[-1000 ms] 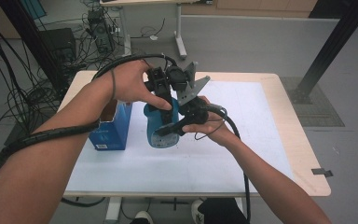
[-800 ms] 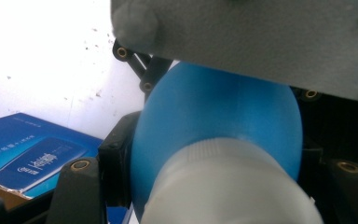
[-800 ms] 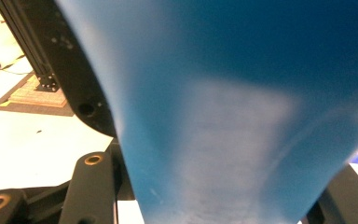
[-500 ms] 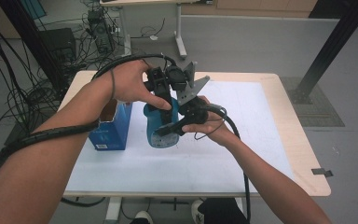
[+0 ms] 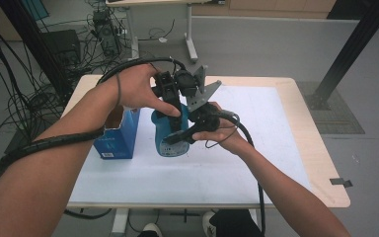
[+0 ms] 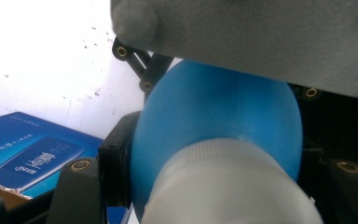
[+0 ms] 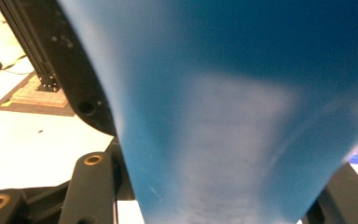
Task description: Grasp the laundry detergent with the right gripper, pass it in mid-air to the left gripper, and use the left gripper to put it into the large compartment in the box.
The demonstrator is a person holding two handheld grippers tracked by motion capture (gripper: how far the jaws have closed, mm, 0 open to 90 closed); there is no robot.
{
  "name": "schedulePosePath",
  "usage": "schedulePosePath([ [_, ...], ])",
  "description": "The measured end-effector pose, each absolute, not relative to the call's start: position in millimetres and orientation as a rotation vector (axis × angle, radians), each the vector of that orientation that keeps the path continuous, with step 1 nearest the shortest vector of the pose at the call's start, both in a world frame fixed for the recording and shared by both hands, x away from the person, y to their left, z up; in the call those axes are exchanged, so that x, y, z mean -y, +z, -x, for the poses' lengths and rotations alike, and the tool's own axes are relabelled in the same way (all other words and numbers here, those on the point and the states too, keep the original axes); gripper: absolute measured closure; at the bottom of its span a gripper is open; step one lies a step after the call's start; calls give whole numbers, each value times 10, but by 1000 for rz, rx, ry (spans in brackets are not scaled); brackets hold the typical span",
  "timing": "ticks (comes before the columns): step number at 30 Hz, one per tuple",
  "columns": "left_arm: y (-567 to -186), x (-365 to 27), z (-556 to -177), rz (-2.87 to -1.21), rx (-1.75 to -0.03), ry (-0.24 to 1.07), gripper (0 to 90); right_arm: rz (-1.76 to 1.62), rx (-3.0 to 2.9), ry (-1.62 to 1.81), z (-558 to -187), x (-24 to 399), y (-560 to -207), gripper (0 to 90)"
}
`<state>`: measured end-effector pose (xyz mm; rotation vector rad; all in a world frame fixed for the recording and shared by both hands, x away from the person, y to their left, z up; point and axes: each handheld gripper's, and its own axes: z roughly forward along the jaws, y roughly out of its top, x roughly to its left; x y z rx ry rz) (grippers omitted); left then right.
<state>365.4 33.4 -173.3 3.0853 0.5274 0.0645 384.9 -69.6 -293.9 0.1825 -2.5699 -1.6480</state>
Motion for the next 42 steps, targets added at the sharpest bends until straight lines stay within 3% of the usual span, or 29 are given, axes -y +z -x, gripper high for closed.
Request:
schedulePosePath([
  [33, -1726, -360, -3654, -3082, -538, 72, 365, -172, 2554, -1663, -3855, 677, -2951, 422],
  [42, -1705, -379, -3647, -3068, -568, 68, 366, -98, 2592, -1619, -3860, 727, -2993, 270],
])
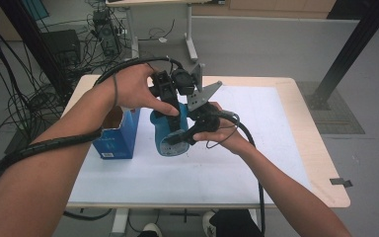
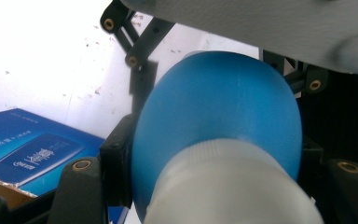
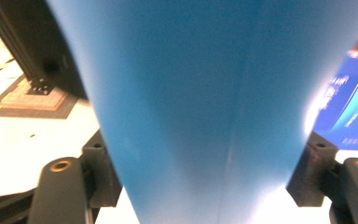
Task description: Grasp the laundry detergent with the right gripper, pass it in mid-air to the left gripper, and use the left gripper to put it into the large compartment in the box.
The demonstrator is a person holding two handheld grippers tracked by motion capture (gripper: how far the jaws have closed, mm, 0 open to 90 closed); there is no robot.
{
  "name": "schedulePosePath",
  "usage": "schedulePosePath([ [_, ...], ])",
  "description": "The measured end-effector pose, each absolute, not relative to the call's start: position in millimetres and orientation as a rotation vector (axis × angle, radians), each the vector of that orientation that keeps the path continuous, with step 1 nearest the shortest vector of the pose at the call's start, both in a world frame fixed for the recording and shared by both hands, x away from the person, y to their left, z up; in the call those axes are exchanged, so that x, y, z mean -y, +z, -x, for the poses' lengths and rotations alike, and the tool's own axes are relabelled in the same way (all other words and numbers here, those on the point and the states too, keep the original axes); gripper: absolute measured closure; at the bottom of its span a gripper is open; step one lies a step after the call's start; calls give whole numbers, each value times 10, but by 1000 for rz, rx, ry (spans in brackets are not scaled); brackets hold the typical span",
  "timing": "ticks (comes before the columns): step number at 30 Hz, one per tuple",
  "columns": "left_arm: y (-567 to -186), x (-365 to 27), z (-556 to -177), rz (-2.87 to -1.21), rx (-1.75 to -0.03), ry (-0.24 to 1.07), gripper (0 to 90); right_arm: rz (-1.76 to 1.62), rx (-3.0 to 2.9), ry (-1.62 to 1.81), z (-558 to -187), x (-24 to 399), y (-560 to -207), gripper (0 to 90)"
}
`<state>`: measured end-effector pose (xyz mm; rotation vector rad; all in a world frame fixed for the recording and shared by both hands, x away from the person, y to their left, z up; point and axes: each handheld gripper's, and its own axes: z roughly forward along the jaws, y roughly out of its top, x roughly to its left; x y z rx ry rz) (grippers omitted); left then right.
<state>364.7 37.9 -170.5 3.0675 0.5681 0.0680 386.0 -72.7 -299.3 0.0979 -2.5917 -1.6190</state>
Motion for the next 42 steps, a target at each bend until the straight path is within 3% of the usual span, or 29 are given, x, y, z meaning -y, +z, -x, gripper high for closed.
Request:
schedulePosePath([
  [3, -1701, -392, -3648, -3074, -593, 77, 366, -118, 2654, -1577, -3847, 762, -3007, 261],
  [10, -1656, -462, -3659, -3063, -694, 103, 365, 80, 2716, -1420, -3860, 969, -2998, 62],
  [13, -1607, -492, -3668, -3051, -747, 120, 366, 180, 2776, -1385, -3852, 1104, -2978, 45],
  [17, -1508, -524, -3686, -3031, -839, 146, 365, 266, 2812, -1331, -3837, 1282, -2937, 42],
  [26, -1130, -593, -3777, -2874, -1244, 221, 365, 366, 2883, -1220, -3766, 1568, -2830, 40],
  [42, -538, -1035, -4021, -2415, -1880, 262, 367, 340, 2991, -1088, -3601, 1793, -2678, 47],
])
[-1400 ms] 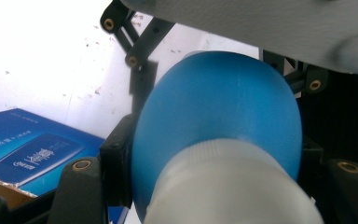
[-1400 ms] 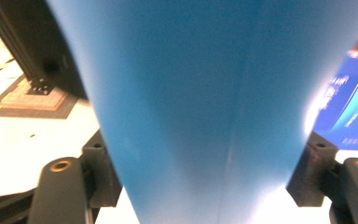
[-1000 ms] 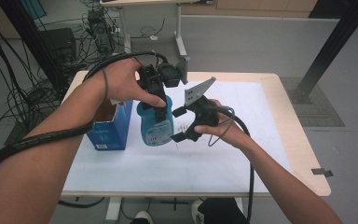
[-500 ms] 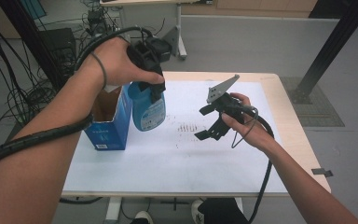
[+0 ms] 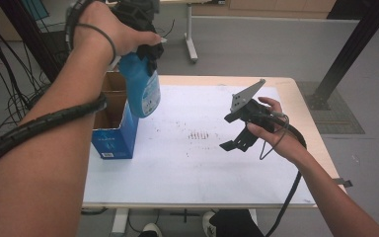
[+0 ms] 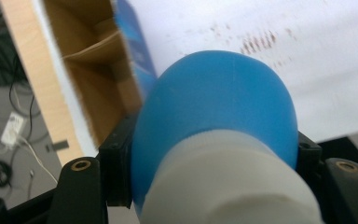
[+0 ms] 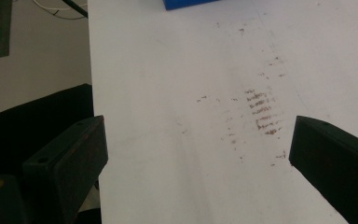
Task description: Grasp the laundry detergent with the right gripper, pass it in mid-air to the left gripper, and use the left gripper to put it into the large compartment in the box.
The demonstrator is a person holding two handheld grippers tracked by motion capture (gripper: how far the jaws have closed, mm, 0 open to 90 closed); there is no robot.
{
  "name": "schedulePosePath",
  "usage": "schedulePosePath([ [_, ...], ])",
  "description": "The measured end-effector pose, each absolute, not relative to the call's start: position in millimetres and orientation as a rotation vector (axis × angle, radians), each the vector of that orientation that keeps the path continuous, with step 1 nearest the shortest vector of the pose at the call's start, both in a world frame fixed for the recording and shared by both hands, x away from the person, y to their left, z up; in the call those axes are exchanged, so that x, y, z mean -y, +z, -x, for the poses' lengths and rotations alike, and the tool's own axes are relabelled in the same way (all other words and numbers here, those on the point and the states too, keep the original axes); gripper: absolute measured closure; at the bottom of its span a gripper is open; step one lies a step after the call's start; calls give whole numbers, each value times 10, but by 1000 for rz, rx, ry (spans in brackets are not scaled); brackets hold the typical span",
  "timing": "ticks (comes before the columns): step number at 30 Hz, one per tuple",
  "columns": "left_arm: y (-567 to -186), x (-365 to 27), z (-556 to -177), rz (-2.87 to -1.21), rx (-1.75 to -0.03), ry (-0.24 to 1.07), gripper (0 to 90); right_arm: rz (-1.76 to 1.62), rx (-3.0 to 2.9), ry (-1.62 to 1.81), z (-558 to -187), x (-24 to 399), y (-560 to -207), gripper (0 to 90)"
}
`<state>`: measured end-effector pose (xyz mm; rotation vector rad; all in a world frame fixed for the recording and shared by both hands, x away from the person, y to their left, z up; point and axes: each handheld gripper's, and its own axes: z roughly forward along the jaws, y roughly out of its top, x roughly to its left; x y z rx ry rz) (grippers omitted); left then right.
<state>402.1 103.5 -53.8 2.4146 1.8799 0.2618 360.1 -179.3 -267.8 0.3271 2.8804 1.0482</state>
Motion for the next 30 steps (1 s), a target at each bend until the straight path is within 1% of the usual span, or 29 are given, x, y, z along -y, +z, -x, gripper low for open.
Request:
schedulePosePath([
  [8, -365, -1374, -4161, -2245, -2054, 289, 367, -321, -2881, 1022, -3599, 1842, -2669, 47],
  [18, -334, -1711, -4287, -2056, -2208, 292, 368, -324, -2870, 1003, -3628, 1928, -2705, 48],
  [24, -405, -1892, -4333, -2002, -2250, 290, 369, -343, -2867, 996, -3662, 1994, -2738, 48],
  [30, -508, -1995, -4392, -1982, -2279, 287, 368, -356, -2872, 987, -3692, 2039, -2775, 49],
])
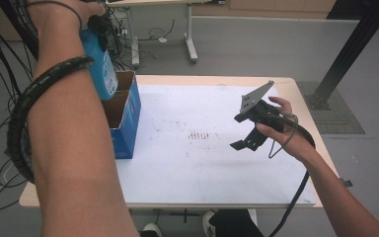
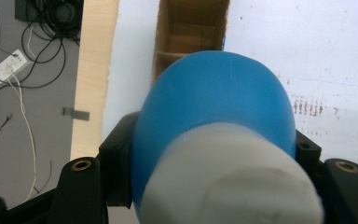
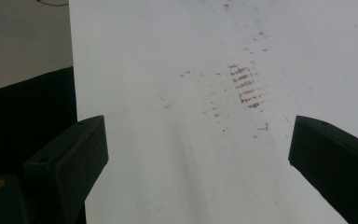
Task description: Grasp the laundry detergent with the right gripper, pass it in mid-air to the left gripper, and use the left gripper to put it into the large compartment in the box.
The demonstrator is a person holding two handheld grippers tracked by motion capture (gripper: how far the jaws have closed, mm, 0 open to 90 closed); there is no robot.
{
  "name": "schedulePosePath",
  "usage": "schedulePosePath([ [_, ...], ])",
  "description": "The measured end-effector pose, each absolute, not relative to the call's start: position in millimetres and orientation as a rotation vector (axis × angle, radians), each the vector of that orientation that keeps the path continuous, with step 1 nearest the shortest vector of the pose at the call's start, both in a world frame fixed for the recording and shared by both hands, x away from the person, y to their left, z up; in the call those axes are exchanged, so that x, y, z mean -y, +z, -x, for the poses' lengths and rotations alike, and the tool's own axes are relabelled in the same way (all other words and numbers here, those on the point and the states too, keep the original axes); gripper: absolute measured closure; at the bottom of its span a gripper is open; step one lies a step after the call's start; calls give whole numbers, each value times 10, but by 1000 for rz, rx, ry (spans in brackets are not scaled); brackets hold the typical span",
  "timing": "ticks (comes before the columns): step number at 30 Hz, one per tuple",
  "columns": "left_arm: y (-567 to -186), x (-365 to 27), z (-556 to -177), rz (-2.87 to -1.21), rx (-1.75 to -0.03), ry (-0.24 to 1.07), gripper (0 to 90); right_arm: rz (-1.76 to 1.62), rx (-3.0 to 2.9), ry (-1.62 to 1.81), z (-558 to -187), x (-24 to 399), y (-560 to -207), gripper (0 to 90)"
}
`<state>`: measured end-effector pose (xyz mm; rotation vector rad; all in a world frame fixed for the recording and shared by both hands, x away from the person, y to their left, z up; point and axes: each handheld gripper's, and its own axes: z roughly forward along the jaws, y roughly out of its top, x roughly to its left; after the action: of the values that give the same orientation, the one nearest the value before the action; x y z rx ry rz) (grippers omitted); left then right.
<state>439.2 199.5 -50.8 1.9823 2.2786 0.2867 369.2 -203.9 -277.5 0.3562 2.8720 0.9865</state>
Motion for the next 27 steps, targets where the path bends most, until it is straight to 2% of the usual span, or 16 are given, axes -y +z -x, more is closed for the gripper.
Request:
schedulePosePath([
  [27, -1031, -2202, -4508, -2013, -2289, 242, 369, -373, -2873, 907, -3780, 2017, -2833, 51],
])
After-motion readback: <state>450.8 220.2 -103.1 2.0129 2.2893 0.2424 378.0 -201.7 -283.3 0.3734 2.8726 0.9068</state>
